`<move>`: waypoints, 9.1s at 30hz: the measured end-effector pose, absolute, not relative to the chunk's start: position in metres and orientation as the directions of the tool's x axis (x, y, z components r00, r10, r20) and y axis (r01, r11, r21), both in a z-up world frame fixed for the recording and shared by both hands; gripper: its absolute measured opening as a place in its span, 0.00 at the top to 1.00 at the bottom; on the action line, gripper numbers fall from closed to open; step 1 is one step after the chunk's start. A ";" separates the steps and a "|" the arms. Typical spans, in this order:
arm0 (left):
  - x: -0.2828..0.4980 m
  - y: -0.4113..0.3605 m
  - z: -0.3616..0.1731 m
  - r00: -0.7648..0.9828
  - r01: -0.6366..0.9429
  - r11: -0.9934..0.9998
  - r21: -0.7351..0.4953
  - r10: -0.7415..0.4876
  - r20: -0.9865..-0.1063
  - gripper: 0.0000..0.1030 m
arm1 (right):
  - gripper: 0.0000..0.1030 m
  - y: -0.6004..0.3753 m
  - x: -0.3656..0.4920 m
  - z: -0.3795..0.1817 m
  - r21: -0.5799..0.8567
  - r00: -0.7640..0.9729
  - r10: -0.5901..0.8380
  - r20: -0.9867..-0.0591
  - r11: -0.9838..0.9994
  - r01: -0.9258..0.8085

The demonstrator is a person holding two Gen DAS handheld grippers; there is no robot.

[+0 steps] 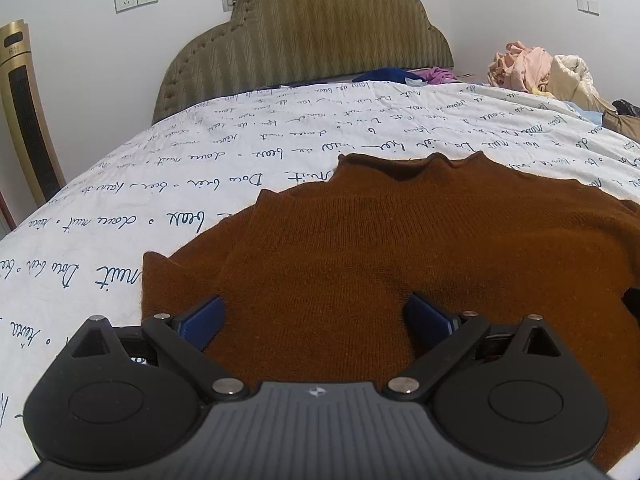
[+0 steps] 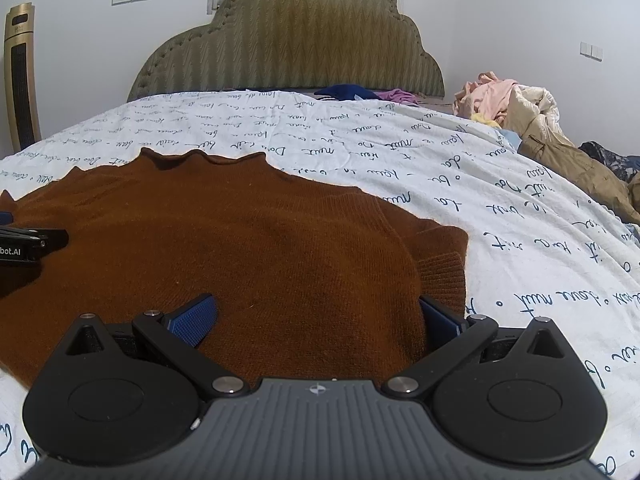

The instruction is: Fold small clothes

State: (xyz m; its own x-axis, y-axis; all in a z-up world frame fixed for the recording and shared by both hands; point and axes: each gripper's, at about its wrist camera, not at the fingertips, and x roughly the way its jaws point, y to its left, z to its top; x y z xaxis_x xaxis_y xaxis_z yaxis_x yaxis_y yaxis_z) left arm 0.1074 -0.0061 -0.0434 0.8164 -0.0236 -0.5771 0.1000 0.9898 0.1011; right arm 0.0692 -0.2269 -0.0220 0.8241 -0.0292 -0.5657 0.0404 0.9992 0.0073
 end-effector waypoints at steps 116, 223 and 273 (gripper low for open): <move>0.209 -0.259 0.029 0.602 0.524 0.852 0.011 -0.361 -0.712 0.91 | 0.90 -0.199 -0.009 -0.007 -0.132 0.925 -0.131 -0.356 0.987 0.089; 0.242 -0.056 -0.052 0.424 0.067 0.633 -0.771 -0.718 -0.552 0.10 | 0.24 -0.384 0.168 -0.062 0.824 0.666 0.645 -0.374 0.561 -0.080; 0.042 -0.046 -0.007 0.703 0.326 0.922 -0.209 -0.384 -0.598 0.30 | 0.19 -0.295 -0.006 -0.006 0.454 0.819 0.208 -0.534 0.888 0.071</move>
State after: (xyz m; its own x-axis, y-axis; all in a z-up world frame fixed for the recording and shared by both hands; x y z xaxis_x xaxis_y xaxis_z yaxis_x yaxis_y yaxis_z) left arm 0.0418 -0.0464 -0.0071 0.7033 -0.3843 -0.5980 0.3258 0.9220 -0.2093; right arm -0.0056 -0.2950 -0.0063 0.8195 0.2076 -0.5342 0.0710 0.8881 0.4542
